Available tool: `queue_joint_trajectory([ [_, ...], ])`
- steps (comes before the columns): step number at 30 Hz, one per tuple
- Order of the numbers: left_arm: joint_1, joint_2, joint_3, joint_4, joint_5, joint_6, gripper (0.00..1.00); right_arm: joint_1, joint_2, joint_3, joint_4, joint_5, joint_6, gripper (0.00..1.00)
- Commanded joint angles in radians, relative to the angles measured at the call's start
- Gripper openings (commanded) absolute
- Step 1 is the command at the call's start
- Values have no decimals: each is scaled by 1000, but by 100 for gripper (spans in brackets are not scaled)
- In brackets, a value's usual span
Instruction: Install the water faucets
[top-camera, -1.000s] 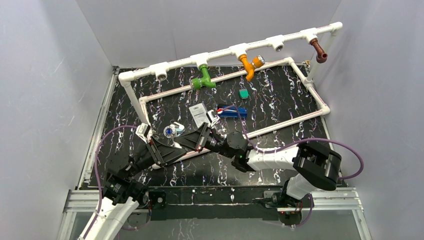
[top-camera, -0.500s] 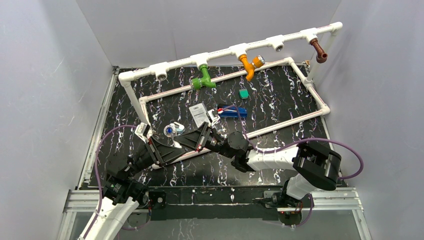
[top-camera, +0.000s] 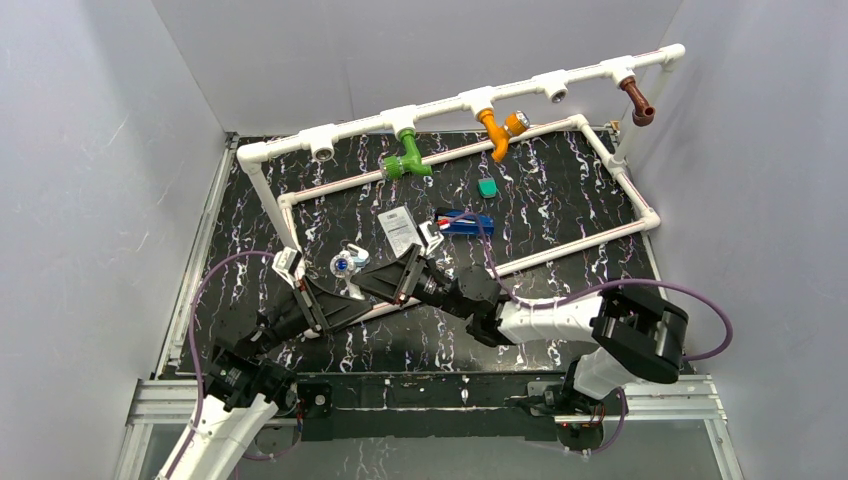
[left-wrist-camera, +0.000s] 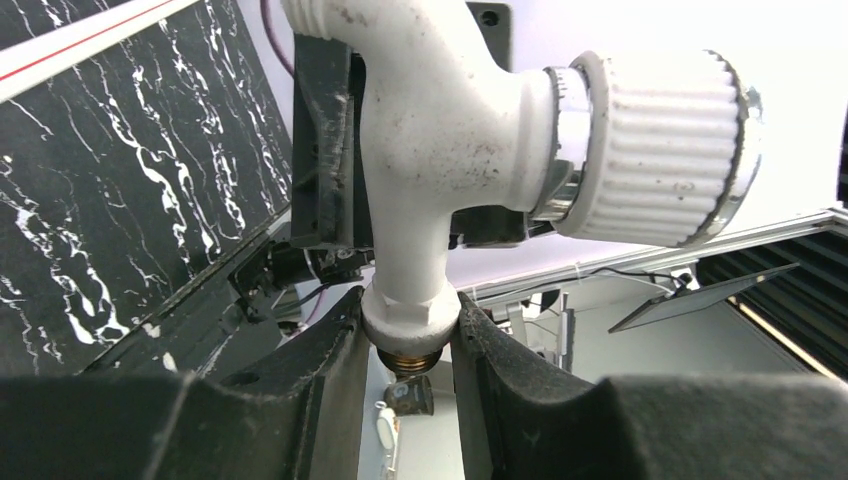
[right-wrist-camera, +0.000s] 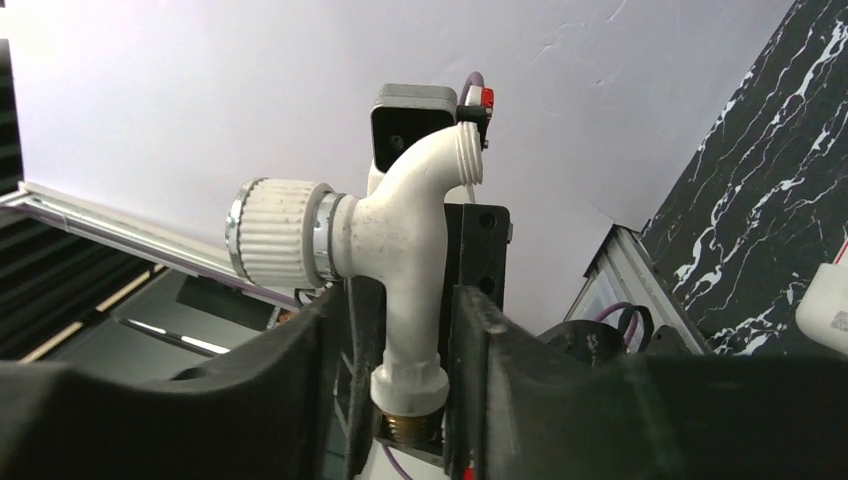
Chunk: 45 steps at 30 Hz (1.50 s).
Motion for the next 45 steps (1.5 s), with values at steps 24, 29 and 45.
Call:
queue_joint_trajectory([
  [24,-5,9,161,-327,210,244,0,-25,-544,125,-981,-24,-930,76],
  [29,-4,46,211,-324,297,258,0,-24,-568,160,-1040,-179,-1253,76],
  [45,-5,76,268,-338,494,261,0,-25,-461,369,-1167,-583,-2024,81],
])
